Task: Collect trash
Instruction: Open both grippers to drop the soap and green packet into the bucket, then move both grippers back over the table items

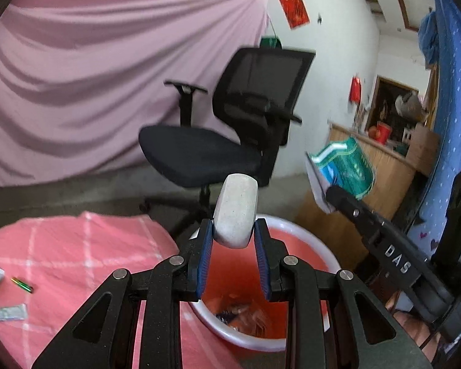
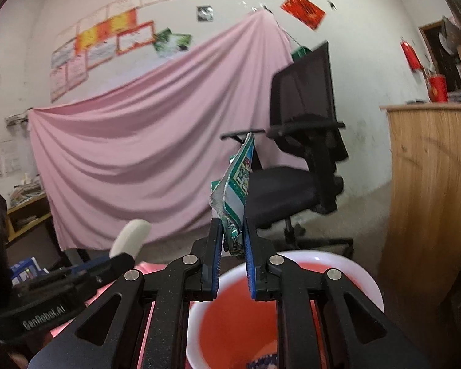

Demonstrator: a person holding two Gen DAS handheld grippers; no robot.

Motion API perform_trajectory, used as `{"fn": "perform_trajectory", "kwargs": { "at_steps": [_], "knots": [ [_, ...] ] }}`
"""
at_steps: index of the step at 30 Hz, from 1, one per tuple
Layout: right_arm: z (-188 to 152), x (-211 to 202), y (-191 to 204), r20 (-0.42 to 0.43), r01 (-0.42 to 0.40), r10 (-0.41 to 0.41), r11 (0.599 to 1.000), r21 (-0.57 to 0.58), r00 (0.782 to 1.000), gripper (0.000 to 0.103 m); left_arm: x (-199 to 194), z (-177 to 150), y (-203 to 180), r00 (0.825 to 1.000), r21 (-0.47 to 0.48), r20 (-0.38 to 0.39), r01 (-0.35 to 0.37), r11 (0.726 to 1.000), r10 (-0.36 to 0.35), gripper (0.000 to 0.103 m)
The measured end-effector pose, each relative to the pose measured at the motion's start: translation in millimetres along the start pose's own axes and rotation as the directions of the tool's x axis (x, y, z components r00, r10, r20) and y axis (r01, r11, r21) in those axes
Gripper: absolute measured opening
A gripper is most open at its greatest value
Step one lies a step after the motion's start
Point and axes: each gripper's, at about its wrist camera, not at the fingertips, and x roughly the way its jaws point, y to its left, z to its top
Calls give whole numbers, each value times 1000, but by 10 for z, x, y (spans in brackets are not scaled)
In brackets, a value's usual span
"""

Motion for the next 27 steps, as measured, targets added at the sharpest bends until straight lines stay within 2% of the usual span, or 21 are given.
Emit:
{"fn": "perform_trajectory", "kwargs": {
  "at_steps": [5,10,14,17,21,22,25,27],
  "knots": [
    [-46,84,-108,-69,36,-34,999,23,997,14,191,-111,62,994,-38,-109,17,999,-22,23],
    [-91,178,-166,-129,57,-52,998,30,990,17,333,-153,40,985,-53,-172,21,998,-30,23],
    [-105,213,-208,-158,67,-59,997,45,986,20,338,-204,55,983,-54,-183,15,998,-25,23],
    [-106,251,-232,-173,72,-63,996,46,983,27,342,-222,89,982,-56,-187,-1,998,-9,23],
    [-106,261,-235,-182,73,-63,996,45,981,28,286,-206,170,984,-87,-175,-25,996,9,24],
    [-106,259,-236,-182,74,-64,996,46,981,31,271,-207,188,985,-91,-172,-30,995,14,24],
    [-104,254,-234,-174,74,-64,996,50,983,54,192,-187,270,987,-103,-155,-55,993,39,31],
    [-95,258,-211,-170,70,-61,996,47,983,57,113,-163,334,989,-111,-134,-73,991,58,33]
  ]
}}
